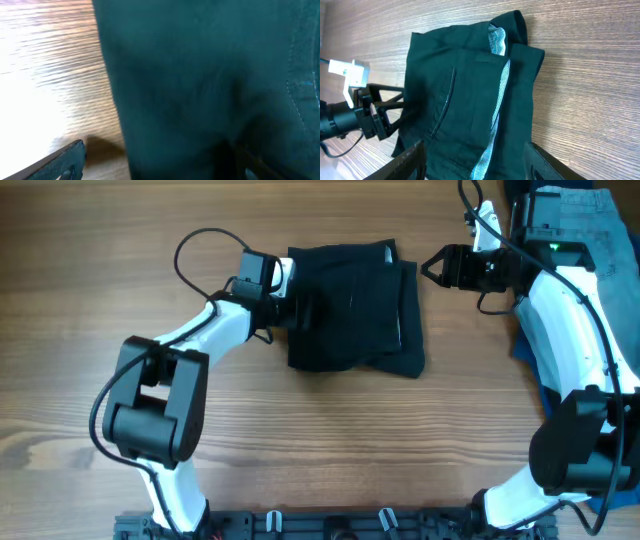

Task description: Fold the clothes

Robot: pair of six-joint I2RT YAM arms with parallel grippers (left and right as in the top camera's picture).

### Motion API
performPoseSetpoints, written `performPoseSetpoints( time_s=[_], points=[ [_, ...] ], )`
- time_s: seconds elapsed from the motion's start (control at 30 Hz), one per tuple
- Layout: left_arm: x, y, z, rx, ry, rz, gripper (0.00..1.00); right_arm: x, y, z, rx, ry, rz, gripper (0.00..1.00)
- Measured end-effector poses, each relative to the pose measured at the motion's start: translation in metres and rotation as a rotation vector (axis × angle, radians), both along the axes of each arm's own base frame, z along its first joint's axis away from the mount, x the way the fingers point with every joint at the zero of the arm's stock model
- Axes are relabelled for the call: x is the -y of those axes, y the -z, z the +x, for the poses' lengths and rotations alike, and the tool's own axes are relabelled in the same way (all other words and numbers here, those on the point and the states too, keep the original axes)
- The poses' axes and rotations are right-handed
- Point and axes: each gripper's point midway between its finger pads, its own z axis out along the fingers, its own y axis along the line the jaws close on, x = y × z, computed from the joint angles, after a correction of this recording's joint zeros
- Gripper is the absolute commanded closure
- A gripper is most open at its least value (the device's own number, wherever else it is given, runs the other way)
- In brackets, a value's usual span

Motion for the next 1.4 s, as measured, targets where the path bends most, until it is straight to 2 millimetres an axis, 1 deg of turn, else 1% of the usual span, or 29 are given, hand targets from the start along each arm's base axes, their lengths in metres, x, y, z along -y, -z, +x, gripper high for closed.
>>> performPoseSetpoints(
  time_s=[0.07, 0.13, 0.17, 0.2, 0.23, 0.33, 0.37, 0.43, 0.47, 0.5, 0.6, 0.67, 0.73, 0.77, 0.8, 0.83, 0.87, 0.93, 1.0, 1.03, 1.1, 1.13, 1.17, 1.2, 1.23, 1.3, 1.4],
  points=[
    [0.009, -0.001, 0.004, 0.019, 0.025, -0.042, 0.21, 0.001, 0.001, 0.000, 0.000, 0.004, -0.008, 0.37],
    [0.019, -0.002, 0.006, 0.033, 0.064, -0.096, 0.39, 0.003, 0.001, 0.001, 0.002, 0.009, -0.017, 0.37],
    [0.024, -0.002, 0.005, 0.027, 0.079, -0.119, 0.63, 0.003, 0.001, 0.002, 0.006, 0.010, -0.020, 0.37],
    [0.027, -0.002, 0.004, 0.027, 0.094, -0.140, 0.83, 0.003, 0.001, 0.003, 0.009, 0.010, -0.021, 0.37],
    [0.029, -0.003, 0.004, 0.027, 0.101, -0.155, 0.96, 0.003, 0.001, 0.003, 0.011, 0.010, -0.021, 0.37],
    [0.035, -0.008, 0.004, 0.031, 0.116, -0.197, 0.96, 0.004, 0.001, 0.003, 0.011, 0.012, -0.024, 0.37],
    [0.037, -0.011, 0.007, 0.034, 0.102, -0.221, 0.96, 0.004, 0.001, 0.003, 0.012, 0.012, -0.024, 0.37],
    [0.036, -0.018, 0.016, 0.051, 0.066, -0.266, 0.96, 0.004, 0.001, 0.003, 0.011, 0.012, -0.024, 0.37],
    [0.033, -0.023, 0.024, 0.068, 0.039, -0.296, 0.96, 0.004, 0.001, 0.003, 0.010, 0.012, -0.025, 0.37],
    [0.025, -0.029, 0.033, 0.082, -0.001, -0.325, 0.96, 0.004, 0.001, 0.003, 0.009, 0.013, -0.025, 0.37],
    [-0.022, -0.037, 0.059, 0.089, -0.173, -0.388, 0.96, 0.004, 0.001, 0.003, 0.007, 0.014, -0.027, 0.37],
    [-0.070, -0.041, 0.075, 0.096, -0.310, -0.420, 0.96, 0.004, 0.001, 0.003, 0.007, 0.014, -0.027, 0.37],
    [-0.132, -0.041, 0.087, 0.103, -0.482, -0.438, 0.96, 0.005, 0.001, 0.003, 0.007, 0.014, -0.027, 0.37],
    [-0.158, -0.040, 0.090, 0.106, -0.558, -0.440, 0.96, 0.004, 0.002, 0.003, 0.006, 0.014, -0.027, 0.37],
    [-0.187, -0.039, 0.091, 0.108, -0.648, -0.442, 0.96, 0.005, 0.001, 0.003, 0.007, 0.014, -0.027, 0.37],
    [-0.207, -0.038, 0.091, 0.110, -0.709, -0.442, 0.96, 0.004, 0.001, 0.003, 0.006, 0.014, -0.027, 0.37],
    [-0.233, -0.036, 0.090, 0.112, -0.792, -0.442, 0.96, 0.004, 0.001, 0.003, 0.006, 0.015, -0.027, 0.37],
    [-0.274, -0.032, 0.084, 0.109, -0.930, -0.435, 0.96, 0.005, 0.001, 0.003, 0.004, 0.018, -0.025, 0.37],
    [-0.318, -0.026, 0.072, 0.099, -1.083, -0.432, 0.96, 0.005, 0.001, 0.003, 0.003, 0.021, -0.023, 0.37],
    [-0.346, -0.023, 0.062, 0.094, -1.185, -0.434, 0.96, 0.004, 0.001, 0.003, 0.003, 0.020, -0.023, 0.37],
    [-0.377, -0.018, 0.047, 0.073, -1.314, -0.451, 0.96, 0.004, 0.001, 0.003, 0.003, 0.021, -0.023, 0.37],
    [-0.385, -0.016, 0.042, 0.058, -1.374, -0.479, 0.96, 0.004, 0.001, 0.003, 0.003, 0.021, -0.023, 0.37],
    [-0.400, -0.013, 0.033, 0.054, -1.436, -0.475, 0.96, 0.005, 0.001, 0.003, 0.003, 0.021, -0.023, 0.37],
    [-0.407, -0.012, 0.029, 0.048, -1.489, -0.489, 0.96, 0.004, 0.001, 0.003, 0.003, 0.021, -0.023, 0.37],
    [-0.410, -0.011, 0.027, 0.043, -1.535, -0.505, 0.96, 0.004, 0.001, 0.003, 0.003, 0.021, -0.023, 0.37],
    [-0.411, -0.010, 0.027, 0.039, -1.574, -0.523, 0.96, 0.004, 0.001, 0.003, 0.001, 0.023, -0.022, 0.37],
    [-0.406, -0.008, 0.028, 0.018, -1.631, -0.560, 0.96, 0.004, 0.001, 0.004, 0.002, 0.033, -0.016, 0.37]
  ],
)
